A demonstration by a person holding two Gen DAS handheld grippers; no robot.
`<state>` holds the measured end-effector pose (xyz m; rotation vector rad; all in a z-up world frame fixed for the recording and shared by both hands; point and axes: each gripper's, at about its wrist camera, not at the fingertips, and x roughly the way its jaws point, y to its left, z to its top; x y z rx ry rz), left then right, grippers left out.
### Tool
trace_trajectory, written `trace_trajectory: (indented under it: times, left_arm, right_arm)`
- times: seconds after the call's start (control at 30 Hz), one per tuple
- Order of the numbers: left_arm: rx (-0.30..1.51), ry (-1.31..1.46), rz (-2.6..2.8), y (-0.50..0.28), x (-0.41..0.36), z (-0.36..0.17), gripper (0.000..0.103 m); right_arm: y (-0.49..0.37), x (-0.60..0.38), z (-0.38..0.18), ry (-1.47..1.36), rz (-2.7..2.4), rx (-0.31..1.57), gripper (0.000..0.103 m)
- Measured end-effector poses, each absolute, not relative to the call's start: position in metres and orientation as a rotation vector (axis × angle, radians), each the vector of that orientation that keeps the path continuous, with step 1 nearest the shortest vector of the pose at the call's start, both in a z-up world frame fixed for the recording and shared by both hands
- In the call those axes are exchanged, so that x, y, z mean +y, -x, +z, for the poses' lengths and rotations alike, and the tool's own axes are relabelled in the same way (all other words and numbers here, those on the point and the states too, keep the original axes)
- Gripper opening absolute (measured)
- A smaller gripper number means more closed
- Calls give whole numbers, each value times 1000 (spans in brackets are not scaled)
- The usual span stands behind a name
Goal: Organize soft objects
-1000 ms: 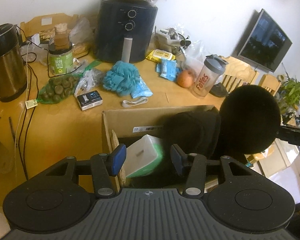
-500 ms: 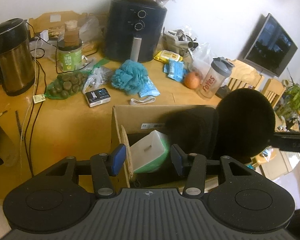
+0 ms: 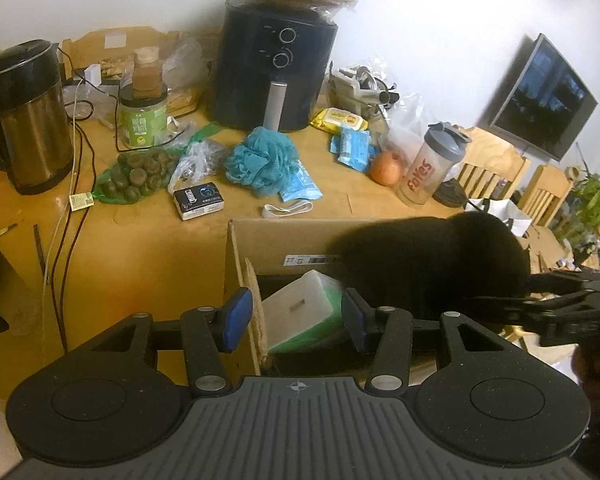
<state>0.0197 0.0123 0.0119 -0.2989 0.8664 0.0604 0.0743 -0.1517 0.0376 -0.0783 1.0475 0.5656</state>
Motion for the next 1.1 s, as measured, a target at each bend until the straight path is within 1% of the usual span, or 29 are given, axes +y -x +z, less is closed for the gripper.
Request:
trace_trajectory:
  times: [0.17, 0.4, 0.6, 1.0, 1.03, 1.07, 1.1]
  left_arm:
    - [876, 309, 67, -22, 15, 10, 48]
    - [877, 300, 62, -27, 13, 9, 48]
    - [887, 283, 81, -31, 16, 10, 48]
    - [896, 264, 149, -46, 30, 13, 49]
    - [896, 262, 154, -48, 30, 13, 50]
    - [897, 259, 158, -50, 31, 13, 56]
    - [897, 256, 162, -51, 31, 13, 58]
  right_arm:
    - [-71, -168, 48, 78, 542, 1010, 103]
    - [-71, -183, 62, 76, 502, 944, 103]
    - [-76, -181, 65, 155, 498, 901, 103]
    - [-108, -196, 57, 157, 453, 916, 103]
    - [-110, -197, 56, 160, 452, 915, 103]
    - [-113, -198, 56, 163, 450, 914, 103]
    - [-116, -199, 56, 167, 449, 913, 103]
